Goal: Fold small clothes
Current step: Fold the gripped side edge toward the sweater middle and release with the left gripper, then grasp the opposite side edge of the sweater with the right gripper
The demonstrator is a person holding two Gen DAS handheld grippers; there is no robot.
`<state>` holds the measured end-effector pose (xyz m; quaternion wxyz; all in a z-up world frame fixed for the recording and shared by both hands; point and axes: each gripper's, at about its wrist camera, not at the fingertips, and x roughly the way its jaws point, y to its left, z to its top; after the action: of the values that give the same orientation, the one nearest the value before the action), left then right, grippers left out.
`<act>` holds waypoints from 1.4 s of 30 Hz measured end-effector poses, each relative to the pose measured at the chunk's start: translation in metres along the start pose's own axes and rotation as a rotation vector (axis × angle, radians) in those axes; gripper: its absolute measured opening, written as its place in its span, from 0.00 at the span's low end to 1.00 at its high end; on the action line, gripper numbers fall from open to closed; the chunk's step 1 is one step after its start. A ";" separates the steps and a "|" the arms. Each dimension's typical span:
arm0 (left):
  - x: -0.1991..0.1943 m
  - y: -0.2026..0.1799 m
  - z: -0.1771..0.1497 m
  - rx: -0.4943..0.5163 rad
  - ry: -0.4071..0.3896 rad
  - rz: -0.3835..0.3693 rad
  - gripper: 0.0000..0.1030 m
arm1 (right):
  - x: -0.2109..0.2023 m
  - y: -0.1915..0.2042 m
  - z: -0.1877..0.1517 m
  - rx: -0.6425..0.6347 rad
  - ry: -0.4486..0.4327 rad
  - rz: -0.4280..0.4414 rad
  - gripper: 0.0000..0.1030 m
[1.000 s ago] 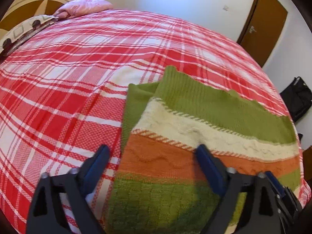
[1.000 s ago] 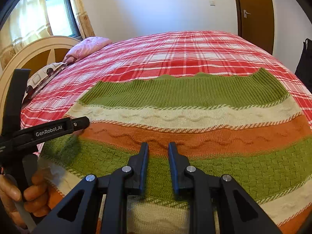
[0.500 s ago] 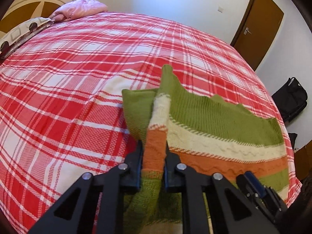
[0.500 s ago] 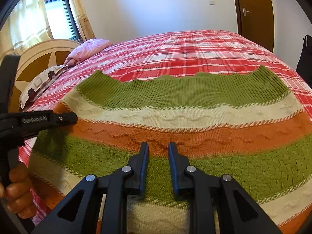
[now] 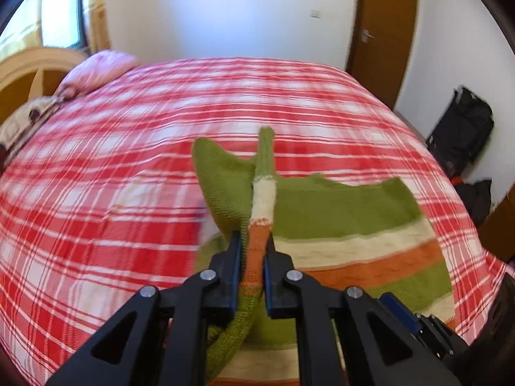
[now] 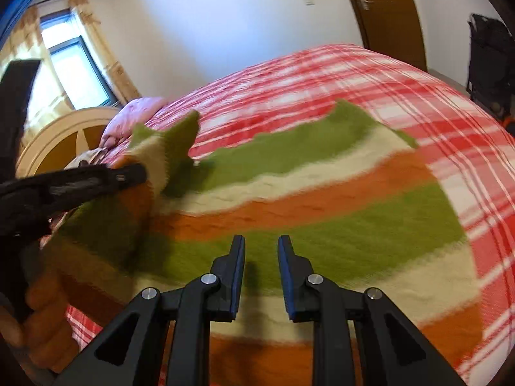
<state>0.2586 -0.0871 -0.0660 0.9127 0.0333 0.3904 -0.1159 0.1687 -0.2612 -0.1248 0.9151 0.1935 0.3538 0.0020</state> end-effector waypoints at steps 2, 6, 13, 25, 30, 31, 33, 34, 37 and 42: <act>0.013 -0.025 -0.006 0.050 0.021 0.012 0.12 | 0.001 -0.015 -0.008 0.042 0.024 0.004 0.21; 0.048 -0.052 -0.025 0.097 0.111 0.064 0.15 | -0.004 -0.030 -0.016 0.087 0.015 0.073 0.22; -0.018 -0.037 -0.038 0.099 0.027 -0.130 0.59 | 0.000 -0.041 -0.011 0.152 0.052 0.132 0.22; -0.069 0.108 -0.080 -0.111 -0.066 0.116 0.72 | -0.014 0.000 0.036 0.264 0.040 0.351 0.73; -0.047 0.124 -0.087 -0.150 -0.001 0.161 0.75 | 0.043 0.039 0.053 0.112 0.114 0.270 0.73; -0.044 0.125 -0.087 -0.152 0.002 0.167 0.75 | 0.052 0.043 0.054 0.079 0.113 0.245 0.73; -0.043 0.127 -0.088 -0.155 -0.001 0.176 0.75 | 0.068 0.054 0.050 0.011 0.104 0.210 0.72; -0.040 0.128 -0.087 -0.159 -0.002 0.175 0.75 | 0.077 0.057 0.049 -0.004 0.112 0.220 0.69; -0.034 0.136 -0.088 -0.185 0.001 0.163 0.75 | 0.089 0.074 0.038 -0.072 0.137 0.185 0.55; -0.022 0.143 -0.093 -0.205 0.025 0.148 0.75 | 0.090 0.087 0.032 -0.158 0.106 0.122 0.15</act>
<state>0.2119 0.0697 -0.1192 0.9124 -0.0301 0.4081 -0.0071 0.2683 -0.1796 -0.1311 0.9056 0.1418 0.3880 0.0959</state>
